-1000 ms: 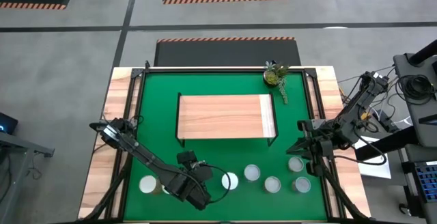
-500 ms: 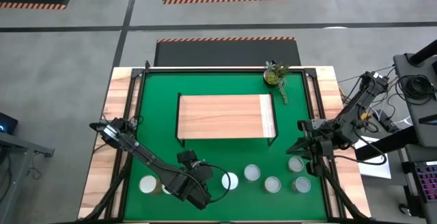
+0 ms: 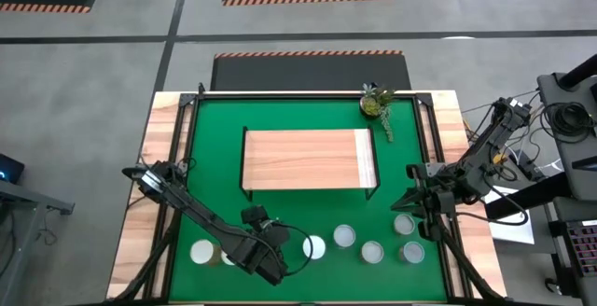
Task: Pick and place cans onto a shelf
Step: Put the canned cherries on the shelf
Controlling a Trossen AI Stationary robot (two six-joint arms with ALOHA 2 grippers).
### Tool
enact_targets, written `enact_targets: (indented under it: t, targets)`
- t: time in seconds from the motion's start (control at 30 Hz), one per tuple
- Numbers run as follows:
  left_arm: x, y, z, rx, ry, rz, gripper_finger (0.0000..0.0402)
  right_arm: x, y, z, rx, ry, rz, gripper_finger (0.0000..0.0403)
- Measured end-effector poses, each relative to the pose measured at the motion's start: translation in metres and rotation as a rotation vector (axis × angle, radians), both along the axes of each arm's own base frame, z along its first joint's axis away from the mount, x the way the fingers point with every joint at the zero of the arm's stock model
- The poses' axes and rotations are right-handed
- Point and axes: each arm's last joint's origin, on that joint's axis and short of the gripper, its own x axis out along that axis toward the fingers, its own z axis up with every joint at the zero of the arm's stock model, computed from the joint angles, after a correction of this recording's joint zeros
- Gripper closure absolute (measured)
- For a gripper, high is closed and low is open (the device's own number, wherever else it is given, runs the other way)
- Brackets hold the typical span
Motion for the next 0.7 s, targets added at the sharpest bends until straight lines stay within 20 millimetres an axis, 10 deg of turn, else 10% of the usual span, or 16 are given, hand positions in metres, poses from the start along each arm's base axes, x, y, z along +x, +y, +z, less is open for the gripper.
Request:
enact_targets:
  t: [0.47,0.7]
  targets:
    - [0.001,-0.003,0.0,-0.032,0.002,-0.036,0.0092,0.0,0.0,0.0,-0.001,0.0,0.0,0.0394]
    - [0.013,-0.016,0.058,-0.131,-0.057,-0.203,0.0091,0.0,0.0,0.0,0.001,0.0,0.0,0.0394]
